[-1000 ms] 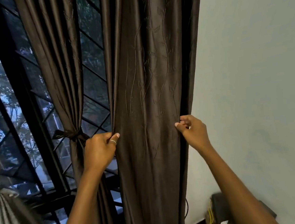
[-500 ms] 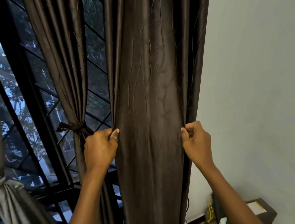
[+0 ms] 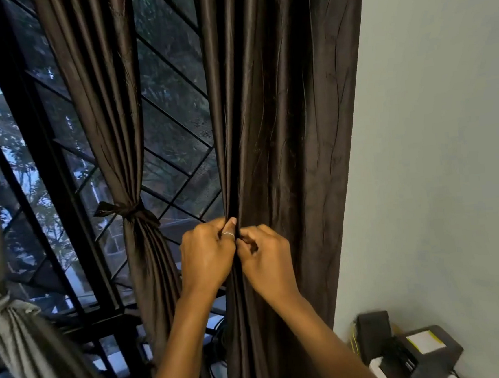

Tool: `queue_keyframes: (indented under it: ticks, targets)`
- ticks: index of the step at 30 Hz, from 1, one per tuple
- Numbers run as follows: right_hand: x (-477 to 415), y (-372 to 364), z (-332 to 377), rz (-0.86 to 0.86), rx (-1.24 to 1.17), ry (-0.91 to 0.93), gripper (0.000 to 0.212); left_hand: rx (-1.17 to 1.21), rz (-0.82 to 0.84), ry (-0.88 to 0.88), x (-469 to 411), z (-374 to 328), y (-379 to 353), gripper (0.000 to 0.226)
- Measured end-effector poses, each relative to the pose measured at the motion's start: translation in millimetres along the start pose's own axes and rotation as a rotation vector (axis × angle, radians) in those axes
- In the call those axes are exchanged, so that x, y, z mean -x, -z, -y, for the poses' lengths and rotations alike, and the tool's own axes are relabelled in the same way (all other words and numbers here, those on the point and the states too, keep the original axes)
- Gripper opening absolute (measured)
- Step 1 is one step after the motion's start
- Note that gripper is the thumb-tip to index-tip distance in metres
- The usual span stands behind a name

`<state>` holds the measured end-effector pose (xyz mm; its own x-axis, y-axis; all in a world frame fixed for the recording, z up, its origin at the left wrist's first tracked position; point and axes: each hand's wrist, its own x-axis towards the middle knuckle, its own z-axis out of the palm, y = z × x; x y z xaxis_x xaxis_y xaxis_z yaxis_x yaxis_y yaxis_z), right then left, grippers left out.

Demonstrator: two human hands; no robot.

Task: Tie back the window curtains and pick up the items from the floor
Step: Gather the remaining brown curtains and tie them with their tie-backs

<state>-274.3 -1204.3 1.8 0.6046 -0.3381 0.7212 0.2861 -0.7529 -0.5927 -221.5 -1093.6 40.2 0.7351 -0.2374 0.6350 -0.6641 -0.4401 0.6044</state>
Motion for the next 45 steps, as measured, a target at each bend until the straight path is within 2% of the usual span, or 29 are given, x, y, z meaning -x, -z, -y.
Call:
queue_keyframes:
  ticks: [8, 11, 14, 19, 21, 23, 26, 28, 30, 32, 34, 36, 37, 42, 45]
  targets:
    - [4.0, -13.0, -1.6, -0.015, 0.064, -0.003, 0.011, -0.027, 0.072, 0.079, 1.4, -16.9, 0.3, 0.046]
    - [3.3, -16.6, -6.1, -0.023, 0.039, -0.031, 0.015, -0.098, 0.042, 0.148, -0.1, -28.7, -3.6, 0.057]
    - [3.3, -15.2, -7.3, -0.026, 0.044, -0.03, 0.02, -0.141, -0.004, 0.175, -2.3, -28.1, -10.1, 0.05]
    - [-3.6, 4.3, -11.1, 0.105, -0.033, 0.028, 0.014, -0.174, -0.017, 0.146, -4.4, -18.0, -14.0, 0.045]
    - [-3.6, 17.4, -18.3, 0.137, -0.06, -0.012, 0.018, -0.181, -0.018, 0.134, -7.4, -10.2, -10.9, 0.048]
    - [-4.5, 33.1, -32.0, -0.017, -0.044, -0.112, 0.022, -0.173, -0.027, 0.113, -9.6, -3.9, -5.5, 0.052]
    - [-17.3, 62.7, -53.3, -0.402, 0.077, -0.316, 0.025, -0.138, -0.023, 0.076, -10.1, 1.8, 1.6, 0.056]
    - [-33.9, 82.7, -67.9, -0.495, 0.154, -0.413, 0.043, -0.119, -0.013, 0.057, -10.6, 4.9, 4.8, 0.057]
    - [-50.7, 98.2, -79.5, -0.43, 0.174, -0.49, 0.065, -0.086, 0.003, 0.046, -11.8, 7.2, 6.2, 0.058]
    - [-64.1, 108.4, -87.7, -0.282, 0.11, -0.526, 0.073, -0.06, 0.019, 0.049, -13.2, 8.7, 6.8, 0.058]
    - [-74.4, 116.0, -91.9, -0.104, 0.082, -0.518, 0.057, -0.074, 0.016, 0.057, -14.5, 11.4, 8.5, 0.058]
    - [-79.3, 124.3, -94.9, 0.011, 0.196, -0.454, 0.026, -0.104, 0.006, 0.069, -16.7, 17.0, 12.5, 0.058]
    - [-79.8, 128.1, -96.6, 0.033, 0.242, -0.416, 0.018, -0.114, -0.006, 0.083, -18.3, 20.6, 15.6, 0.058]
    - [-71.0, 135.7, -105.2, -0.036, 0.306, -0.414, 0.024, -0.169, -0.047, 0.134, -25.5, 31.3, 27.4, 0.056]
    - [-55.1, 127.1, -96.8, -0.045, 0.268, -0.376, 0.02, -0.157, -0.06, 0.128, -22.1, 27.1, 22.7, 0.057]
